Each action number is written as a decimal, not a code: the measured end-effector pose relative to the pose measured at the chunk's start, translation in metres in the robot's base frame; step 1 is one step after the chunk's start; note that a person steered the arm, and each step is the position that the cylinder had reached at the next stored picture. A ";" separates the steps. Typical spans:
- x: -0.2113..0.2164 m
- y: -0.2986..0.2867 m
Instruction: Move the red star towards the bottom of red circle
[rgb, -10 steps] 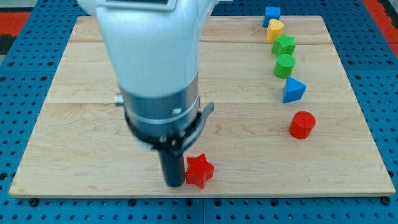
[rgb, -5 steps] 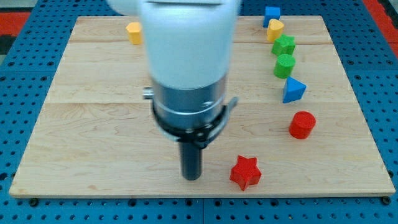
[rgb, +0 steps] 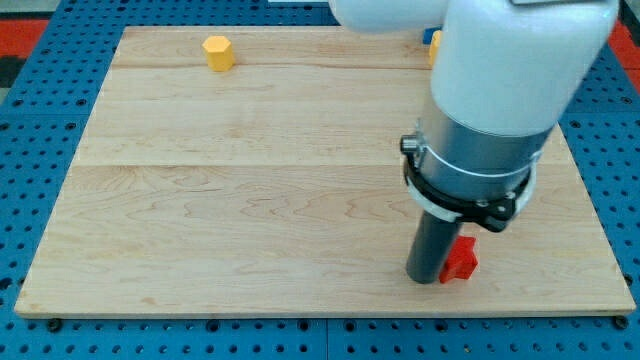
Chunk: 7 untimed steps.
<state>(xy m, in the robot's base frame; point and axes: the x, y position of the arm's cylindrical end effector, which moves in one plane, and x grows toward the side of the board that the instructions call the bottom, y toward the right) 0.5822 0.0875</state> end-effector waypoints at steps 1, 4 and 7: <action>-0.007 -0.007; -0.020 0.049; 0.012 0.009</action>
